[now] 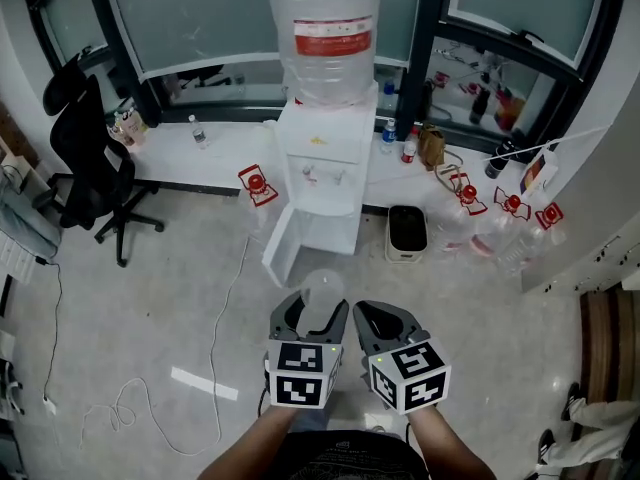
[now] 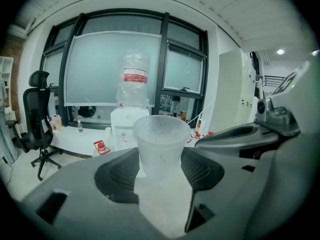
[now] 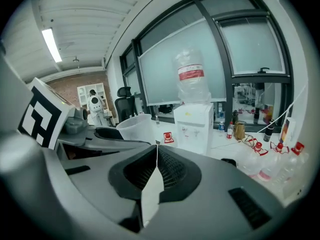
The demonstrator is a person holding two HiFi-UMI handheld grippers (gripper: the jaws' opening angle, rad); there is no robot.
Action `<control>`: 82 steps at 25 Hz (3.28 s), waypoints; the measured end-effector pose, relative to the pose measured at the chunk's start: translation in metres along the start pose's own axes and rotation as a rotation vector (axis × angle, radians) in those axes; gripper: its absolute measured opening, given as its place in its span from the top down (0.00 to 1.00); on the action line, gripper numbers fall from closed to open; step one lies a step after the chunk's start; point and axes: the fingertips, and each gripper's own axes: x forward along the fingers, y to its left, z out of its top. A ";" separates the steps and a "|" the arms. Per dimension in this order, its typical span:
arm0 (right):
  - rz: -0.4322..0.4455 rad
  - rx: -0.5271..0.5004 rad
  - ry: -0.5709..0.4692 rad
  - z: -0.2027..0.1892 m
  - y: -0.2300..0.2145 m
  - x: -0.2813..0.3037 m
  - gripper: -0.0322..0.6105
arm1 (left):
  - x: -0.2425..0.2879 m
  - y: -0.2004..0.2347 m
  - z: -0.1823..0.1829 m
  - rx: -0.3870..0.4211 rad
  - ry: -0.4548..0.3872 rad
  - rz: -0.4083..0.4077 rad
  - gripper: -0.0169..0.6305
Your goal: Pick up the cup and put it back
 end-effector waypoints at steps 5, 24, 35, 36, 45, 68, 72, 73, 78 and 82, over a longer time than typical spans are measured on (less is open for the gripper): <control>-0.034 -0.015 0.003 0.023 0.010 0.031 0.92 | 0.010 0.027 0.013 0.019 0.002 -0.055 0.56; -0.124 -0.017 0.010 0.050 0.018 0.096 0.92 | 0.033 0.094 0.037 0.065 -0.021 -0.163 0.56; -0.092 -0.009 0.002 0.056 -0.006 0.125 0.92 | 0.062 0.106 0.033 0.068 0.006 -0.135 0.56; -0.084 -0.005 0.004 0.056 -0.010 0.129 0.92 | 0.067 0.107 0.033 0.070 0.008 -0.130 0.56; 0.005 -0.048 0.063 0.061 -0.066 0.178 0.92 | 0.132 0.125 0.033 0.004 0.021 -0.033 0.56; 0.242 -0.163 0.248 0.020 -0.157 0.326 0.92 | 0.294 0.179 -0.040 -0.134 0.081 0.133 0.56; 0.262 -0.163 0.298 -0.013 -0.165 0.355 0.92 | 0.317 0.194 -0.068 -0.104 0.090 0.142 0.56; 0.267 -0.164 0.302 -0.021 -0.166 0.363 0.92 | 0.322 0.199 -0.076 -0.100 0.092 0.147 0.56; 0.280 -0.179 0.309 -0.055 -0.176 0.399 0.92 | 0.352 0.218 -0.122 -0.121 0.104 0.162 0.56; 0.286 -0.198 0.318 -0.085 -0.181 0.426 0.92 | 0.377 0.228 -0.151 -0.125 0.089 0.161 0.56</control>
